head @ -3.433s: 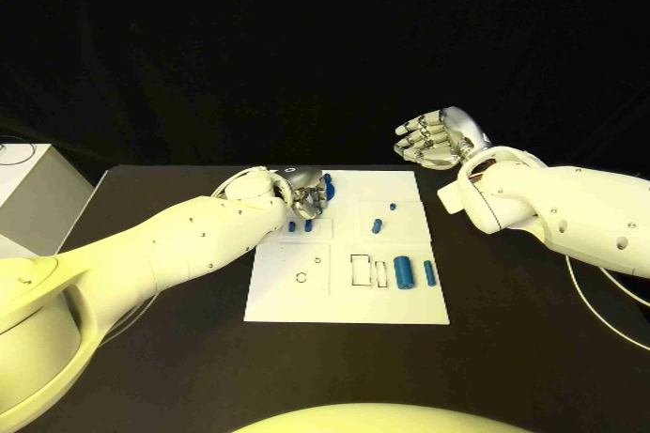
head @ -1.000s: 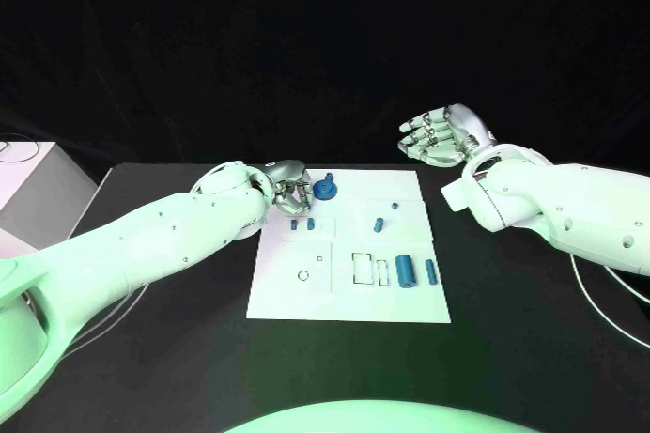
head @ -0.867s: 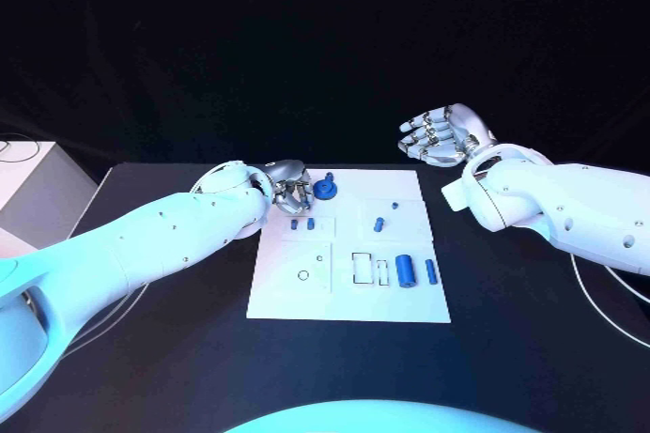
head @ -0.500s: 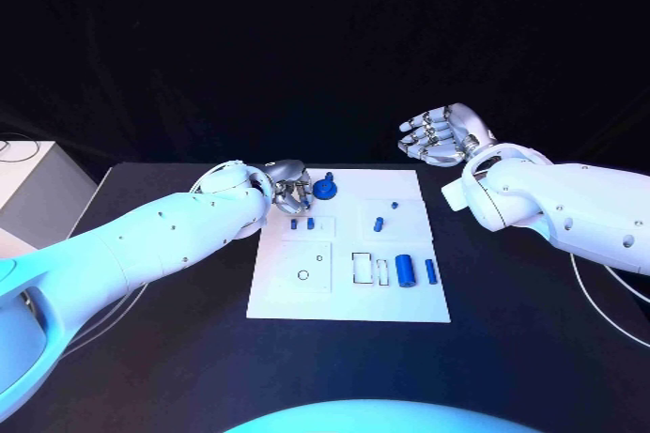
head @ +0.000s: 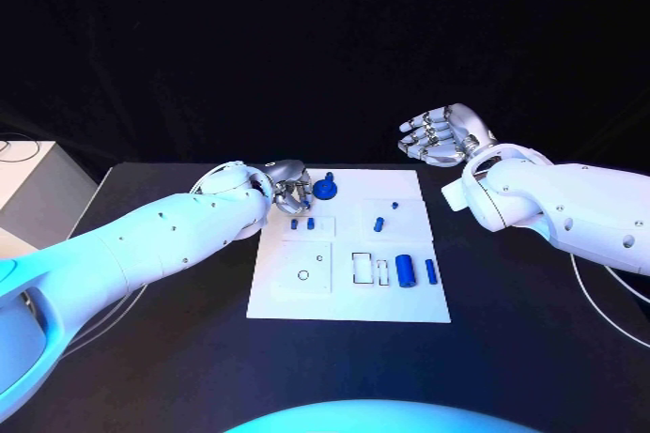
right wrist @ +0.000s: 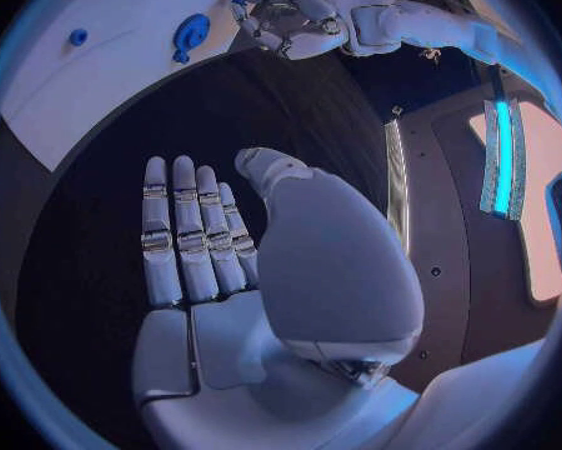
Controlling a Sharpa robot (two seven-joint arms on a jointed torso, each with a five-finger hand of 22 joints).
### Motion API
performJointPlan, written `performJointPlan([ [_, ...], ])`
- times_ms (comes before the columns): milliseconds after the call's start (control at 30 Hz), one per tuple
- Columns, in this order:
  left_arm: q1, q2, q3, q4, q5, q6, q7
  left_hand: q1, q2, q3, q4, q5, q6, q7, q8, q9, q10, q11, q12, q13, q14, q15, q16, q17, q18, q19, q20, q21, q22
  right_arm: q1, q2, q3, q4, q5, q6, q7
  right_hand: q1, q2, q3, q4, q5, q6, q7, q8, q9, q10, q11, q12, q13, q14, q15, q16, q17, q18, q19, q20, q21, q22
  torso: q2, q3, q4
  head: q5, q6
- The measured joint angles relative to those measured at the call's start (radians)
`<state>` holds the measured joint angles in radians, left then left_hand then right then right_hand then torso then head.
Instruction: Assemble the parts on the task board
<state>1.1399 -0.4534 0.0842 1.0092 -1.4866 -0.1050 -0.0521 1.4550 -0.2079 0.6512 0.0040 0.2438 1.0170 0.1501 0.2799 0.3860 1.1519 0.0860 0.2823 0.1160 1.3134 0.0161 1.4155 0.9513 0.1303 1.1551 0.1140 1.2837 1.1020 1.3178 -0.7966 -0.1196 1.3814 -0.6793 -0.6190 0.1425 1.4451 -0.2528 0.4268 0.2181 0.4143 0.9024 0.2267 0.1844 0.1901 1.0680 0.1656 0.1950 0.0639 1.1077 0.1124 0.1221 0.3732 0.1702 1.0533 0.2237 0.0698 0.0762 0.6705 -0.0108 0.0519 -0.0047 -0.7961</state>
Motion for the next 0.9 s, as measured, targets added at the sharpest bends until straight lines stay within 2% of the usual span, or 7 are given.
performJointPlan([
  [500, -0.001, -0.017, 0.000, 0.025, 0.004, -0.044, 0.006, -0.001, 0.007, 0.003, -0.003, 0.001, 0.000, 0.000, -0.001, 0.002, 0.003, 0.003, -0.001, 0.000, 0.000, 0.000, 0.000, 0.005, 0.000, 0.001, -0.001, 0.004, 0.003, 0.000, 0.000, 0.000, 0.000, 0.000, 0.000, 0.000, 0.000, 0.000, 0.002, -0.002, 0.000, 0.000, 0.000, 0.000, 0.000, 0.000, 0.000, 0.000, 0.000, 0.000, 0.000, -0.004, -0.001, 0.000, 0.000, 0.000, 0.000, -0.001, -0.001, 0.0008, -0.0001, 0.001, 0.002],
  [900, -0.001, -0.021, 0.000, 0.021, 0.006, -0.035, 0.002, -0.001, 0.007, 0.002, -0.003, 0.001, 0.003, -0.004, -0.002, 0.001, 0.003, 0.003, -0.004, 0.000, 0.000, 0.000, 0.000, -0.004, 0.000, 0.001, -0.001, 0.004, 0.004, 0.000, -0.001, 0.000, -0.001, 0.000, 0.000, 0.001, 0.000, 0.000, 0.003, -0.003, 0.000, 0.000, 0.000, 0.000, 0.000, 0.000, 0.000, 0.000, 0.000, 0.000, 0.000, -0.004, -0.001, 0.000, 0.000, 0.000, 0.000, -0.001, 0.000, 0.0007, 0.0001, 0.000, -0.002],
])
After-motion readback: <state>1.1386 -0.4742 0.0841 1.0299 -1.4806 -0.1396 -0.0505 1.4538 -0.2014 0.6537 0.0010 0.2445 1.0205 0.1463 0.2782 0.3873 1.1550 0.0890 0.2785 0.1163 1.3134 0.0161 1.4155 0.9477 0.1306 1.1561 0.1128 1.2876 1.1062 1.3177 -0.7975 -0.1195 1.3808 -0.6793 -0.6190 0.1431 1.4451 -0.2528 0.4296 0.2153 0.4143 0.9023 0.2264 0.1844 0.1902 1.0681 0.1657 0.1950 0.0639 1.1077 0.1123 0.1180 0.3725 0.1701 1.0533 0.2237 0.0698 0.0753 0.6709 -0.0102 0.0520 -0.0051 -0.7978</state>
